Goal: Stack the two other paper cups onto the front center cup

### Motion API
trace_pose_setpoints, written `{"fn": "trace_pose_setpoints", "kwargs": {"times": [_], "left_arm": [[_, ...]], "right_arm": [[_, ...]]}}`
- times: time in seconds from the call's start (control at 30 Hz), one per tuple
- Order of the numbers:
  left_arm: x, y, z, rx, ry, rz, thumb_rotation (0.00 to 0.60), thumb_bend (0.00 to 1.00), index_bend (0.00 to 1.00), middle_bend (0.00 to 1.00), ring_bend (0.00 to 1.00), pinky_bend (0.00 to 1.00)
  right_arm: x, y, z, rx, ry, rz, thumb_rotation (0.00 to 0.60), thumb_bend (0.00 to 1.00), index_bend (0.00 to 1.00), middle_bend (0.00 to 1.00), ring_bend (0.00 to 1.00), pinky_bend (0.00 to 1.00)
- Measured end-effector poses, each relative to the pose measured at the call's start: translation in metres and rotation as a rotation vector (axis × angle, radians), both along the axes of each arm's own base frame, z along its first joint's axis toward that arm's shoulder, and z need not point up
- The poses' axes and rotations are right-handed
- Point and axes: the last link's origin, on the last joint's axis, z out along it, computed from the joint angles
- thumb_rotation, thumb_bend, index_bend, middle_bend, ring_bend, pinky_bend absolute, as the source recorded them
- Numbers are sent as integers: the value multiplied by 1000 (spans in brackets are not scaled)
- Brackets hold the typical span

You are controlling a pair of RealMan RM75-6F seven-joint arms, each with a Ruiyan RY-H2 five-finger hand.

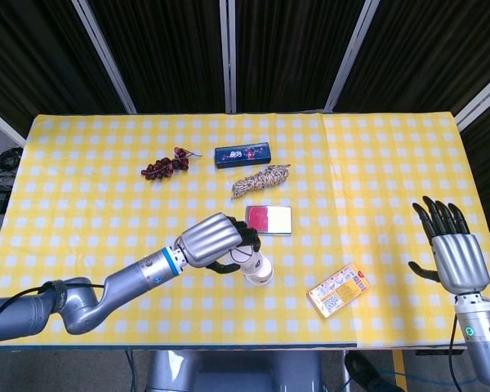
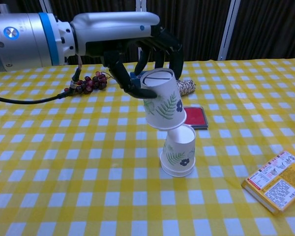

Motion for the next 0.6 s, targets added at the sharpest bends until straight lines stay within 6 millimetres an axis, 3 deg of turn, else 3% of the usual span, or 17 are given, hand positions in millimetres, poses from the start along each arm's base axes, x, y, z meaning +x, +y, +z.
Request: {"fn": "trace_pose_setpoints", "kwargs": {"times": [0.33,0.6], "left_arm": [[12,-5,-27,-1,32,-33,600,315,452,368,395,535],[18,-2,-36,23,71,-56,600,314,451,368,395,535]], "right_arm": [[-1,0,4,-8,-10,-1,600,0,0,0,0,0],[-3,0,6,-19,-14,-6,600,0,0,0,0,0]]}}
